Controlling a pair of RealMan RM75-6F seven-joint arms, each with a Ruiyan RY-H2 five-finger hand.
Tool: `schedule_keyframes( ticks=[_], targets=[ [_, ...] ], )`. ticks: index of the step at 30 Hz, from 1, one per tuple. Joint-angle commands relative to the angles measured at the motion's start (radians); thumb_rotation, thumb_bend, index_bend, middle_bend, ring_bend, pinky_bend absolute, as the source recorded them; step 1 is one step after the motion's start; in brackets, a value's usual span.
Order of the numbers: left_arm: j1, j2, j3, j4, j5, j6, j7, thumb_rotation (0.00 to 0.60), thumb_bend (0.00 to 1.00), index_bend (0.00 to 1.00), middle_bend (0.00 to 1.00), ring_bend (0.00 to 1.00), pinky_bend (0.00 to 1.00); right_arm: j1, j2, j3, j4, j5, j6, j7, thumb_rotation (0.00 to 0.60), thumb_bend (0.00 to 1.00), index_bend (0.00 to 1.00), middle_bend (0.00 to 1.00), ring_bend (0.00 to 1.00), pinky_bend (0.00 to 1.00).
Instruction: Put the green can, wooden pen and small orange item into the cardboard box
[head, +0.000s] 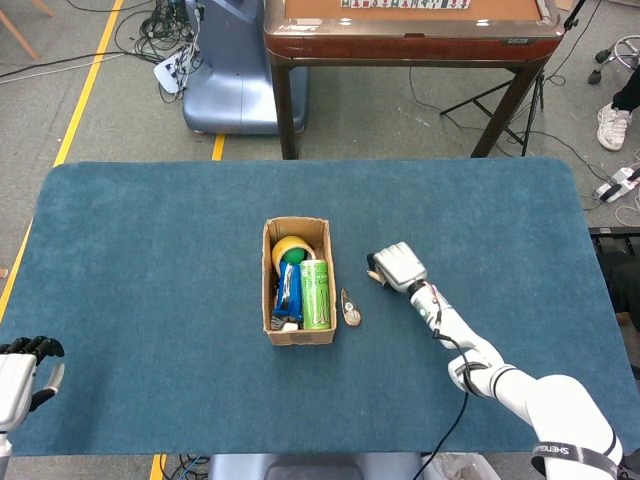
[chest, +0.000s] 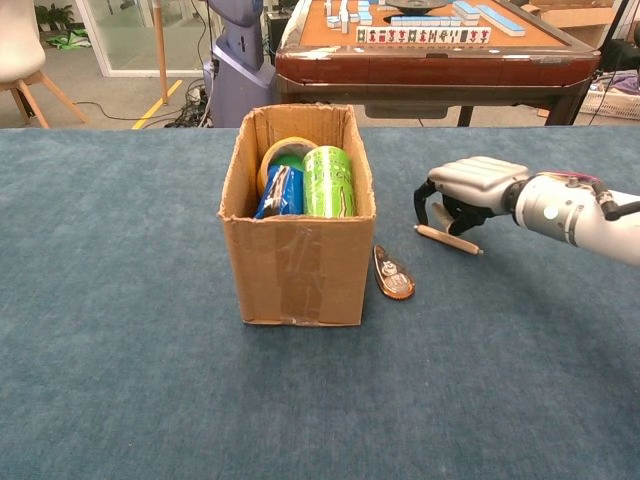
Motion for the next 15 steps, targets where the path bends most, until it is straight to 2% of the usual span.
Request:
schedule_keyframes(
  ticks=[1,9,15],
  targets=[
    [0.003,0.005,0.002,-0.012,-0.002,0.000,0.014,0.600,0.37,0.51,0.51,0.43,0.52,0.002,0.002,-0.004,-0.003,-0.007,0.000,0.010,0.600,0.96,0.48,1.00,1.00,0.98],
    [0.010,0.006,0.012,-0.026,0.019,0.006,0.037,0.600,0.37,0.51,0.51,0.43,0.52,0.004,0.022,-0.023,-0.025,-0.038,0.006,0.058,0.600,0.96,0.51,1.00,1.00,0.98],
    [0.018,0.006,0.021,-0.038,0.040,0.017,0.061,0.600,0.37,0.51,0.51,0.43,0.52,0.016,0.050,-0.041,-0.063,-0.051,-0.039,0.112,0.600,0.96,0.51,1.00,1.00,0.98]
  ],
)
